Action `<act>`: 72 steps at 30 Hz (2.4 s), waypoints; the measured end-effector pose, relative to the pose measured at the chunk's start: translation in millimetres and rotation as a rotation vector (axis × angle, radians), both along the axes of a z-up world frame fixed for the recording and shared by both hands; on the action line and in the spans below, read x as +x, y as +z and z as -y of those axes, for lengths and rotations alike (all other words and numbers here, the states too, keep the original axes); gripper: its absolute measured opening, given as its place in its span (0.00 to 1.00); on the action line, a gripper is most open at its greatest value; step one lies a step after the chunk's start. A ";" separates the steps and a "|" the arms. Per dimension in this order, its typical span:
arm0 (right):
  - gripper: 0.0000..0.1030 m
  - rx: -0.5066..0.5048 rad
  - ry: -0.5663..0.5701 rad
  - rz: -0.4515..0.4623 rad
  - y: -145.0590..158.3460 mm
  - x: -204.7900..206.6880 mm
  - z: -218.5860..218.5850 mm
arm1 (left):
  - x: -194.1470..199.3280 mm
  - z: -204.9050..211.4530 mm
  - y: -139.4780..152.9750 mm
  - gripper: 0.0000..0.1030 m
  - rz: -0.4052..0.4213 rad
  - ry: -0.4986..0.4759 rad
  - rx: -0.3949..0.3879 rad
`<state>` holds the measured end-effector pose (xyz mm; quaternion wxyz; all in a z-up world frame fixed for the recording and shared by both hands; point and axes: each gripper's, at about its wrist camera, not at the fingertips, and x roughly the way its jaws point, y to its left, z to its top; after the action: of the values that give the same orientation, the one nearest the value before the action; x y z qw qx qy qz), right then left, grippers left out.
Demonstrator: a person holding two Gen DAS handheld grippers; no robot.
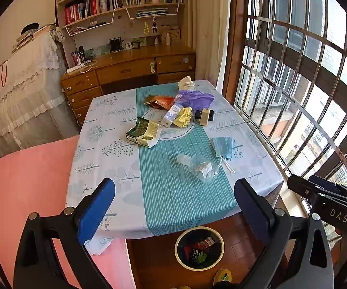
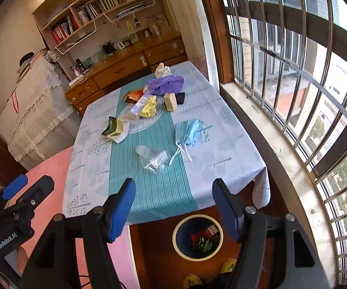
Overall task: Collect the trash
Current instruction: 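Raise both tools back over the table toward the bottle and mask, then grasp the clear plastic bottle with the left gripper while the right grasps the blue mask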
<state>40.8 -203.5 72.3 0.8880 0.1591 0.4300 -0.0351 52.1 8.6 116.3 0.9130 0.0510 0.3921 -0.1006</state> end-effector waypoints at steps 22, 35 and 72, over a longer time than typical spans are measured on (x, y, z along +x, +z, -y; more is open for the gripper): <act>0.64 0.073 0.212 -0.286 -115.9 197.2 56.4 | 164.8 23.2 -151.0 0.86 -0.497 0.214 -0.243; 0.55 -0.033 0.430 -0.450 -188.3 279.2 36.5 | 198.7 48.2 -227.4 0.80 -0.653 0.393 -0.315; 0.06 0.048 0.427 -0.213 -100.5 210.5 52.4 | 189.9 96.7 -123.1 0.24 -0.377 0.123 -0.057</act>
<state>251.2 -255.9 -28.2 0.8208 0.0809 0.5460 0.1471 242.0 -88.1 -6.8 0.8289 -0.0186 0.5554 -0.0635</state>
